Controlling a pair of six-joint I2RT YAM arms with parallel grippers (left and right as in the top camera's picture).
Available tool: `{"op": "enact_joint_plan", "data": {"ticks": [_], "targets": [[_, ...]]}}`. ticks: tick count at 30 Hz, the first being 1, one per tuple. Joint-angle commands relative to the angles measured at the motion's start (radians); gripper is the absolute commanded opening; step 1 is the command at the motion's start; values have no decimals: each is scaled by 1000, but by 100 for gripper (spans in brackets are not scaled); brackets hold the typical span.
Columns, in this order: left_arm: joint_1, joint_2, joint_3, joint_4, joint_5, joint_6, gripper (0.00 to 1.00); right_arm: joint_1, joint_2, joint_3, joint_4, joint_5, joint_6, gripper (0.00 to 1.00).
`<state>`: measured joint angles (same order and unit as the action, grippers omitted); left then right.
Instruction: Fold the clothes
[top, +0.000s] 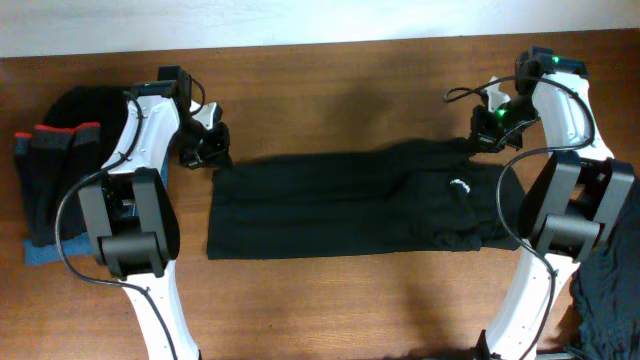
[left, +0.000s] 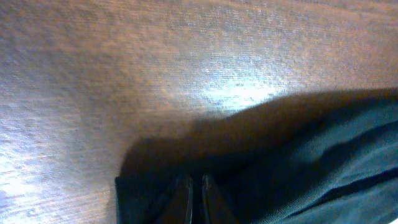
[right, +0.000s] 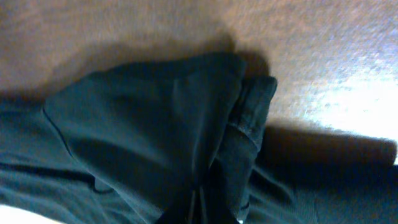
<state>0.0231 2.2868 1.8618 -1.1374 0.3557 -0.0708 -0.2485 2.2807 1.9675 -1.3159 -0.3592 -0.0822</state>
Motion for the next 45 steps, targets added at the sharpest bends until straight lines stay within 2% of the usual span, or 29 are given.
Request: {"op": "enact_joint_plan", "data": {"ticks": [1, 14, 17, 23, 24, 29, 34, 42, 44, 45], "targets": [[8, -40, 5, -19, 22, 17, 0, -10, -47, 21, -15, 21, -45, 4], [8, -40, 5, -113, -24, 16, 0, -35, -47, 21, -80, 151, -41, 5], [8, -40, 5, -133, -23, 16, 1, -36, -47, 21, -90, 158, -41, 9], [6, -40, 5, -155, -23, 16, 7, -33, -47, 21, -91, 158, -41, 14], [6, -40, 5, -156, -23, 16, 13, -33, -47, 21, -92, 158, -41, 15], [5, -40, 5, -159, -23, 16, 26, -33, -47, 21, -92, 158, -41, 15], [6, -40, 5, -157, -24, 17, 31, -33, -47, 21, -92, 158, -41, 16], [6, -40, 5, -159, -106, 16, 31, -34, -47, 21, -86, 158, -41, 21], [5, -40, 5, -174, -110, 16, 28, -34, -47, 21, -71, 158, -41, 28], [5, -40, 5, -185, -110, 16, 23, -33, -47, 21, -60, 158, -41, 32]]}}
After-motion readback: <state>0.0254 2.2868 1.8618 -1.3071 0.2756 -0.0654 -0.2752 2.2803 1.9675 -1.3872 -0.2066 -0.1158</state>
